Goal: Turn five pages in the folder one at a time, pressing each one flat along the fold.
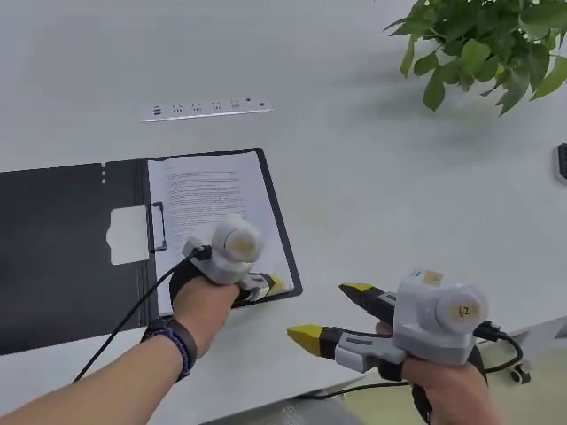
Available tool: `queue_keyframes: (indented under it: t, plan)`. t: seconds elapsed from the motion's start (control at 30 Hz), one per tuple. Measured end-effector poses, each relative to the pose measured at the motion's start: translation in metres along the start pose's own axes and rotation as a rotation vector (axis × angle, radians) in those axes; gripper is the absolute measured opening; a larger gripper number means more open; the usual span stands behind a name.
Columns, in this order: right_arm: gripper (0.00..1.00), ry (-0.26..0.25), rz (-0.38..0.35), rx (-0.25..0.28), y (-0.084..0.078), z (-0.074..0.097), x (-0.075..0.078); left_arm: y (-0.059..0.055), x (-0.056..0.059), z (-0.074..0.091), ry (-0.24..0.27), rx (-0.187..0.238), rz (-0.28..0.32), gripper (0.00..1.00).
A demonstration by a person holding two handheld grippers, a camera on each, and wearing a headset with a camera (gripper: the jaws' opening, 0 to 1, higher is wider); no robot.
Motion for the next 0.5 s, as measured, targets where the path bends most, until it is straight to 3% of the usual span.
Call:
queue_keyframes:
  t: [0.23, 0.5]
  plan:
    - [0.67, -0.003, -0.005, 0.008, 0.003, -0.001, 0.003, -0.001, -0.003, 0.005, -0.003, 0.019, 0.032, 0.58]
    - [0.65, -0.004, -0.036, 0.07, 0.014, -0.008, 0.013, -0.004, 0.0, 0.012, -0.005, 0.047, 0.051, 0.43]
Point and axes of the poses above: the centre of the closed fingertips' face, and the gripper's own axes: z roughly backward along the fingers, x roughly to its right, y roughly out of its top, the point moved 4 cm from there along z, roughly backward along the fingers, and after that the axes turned 11 degrees about -z, right-handed, at the moved point
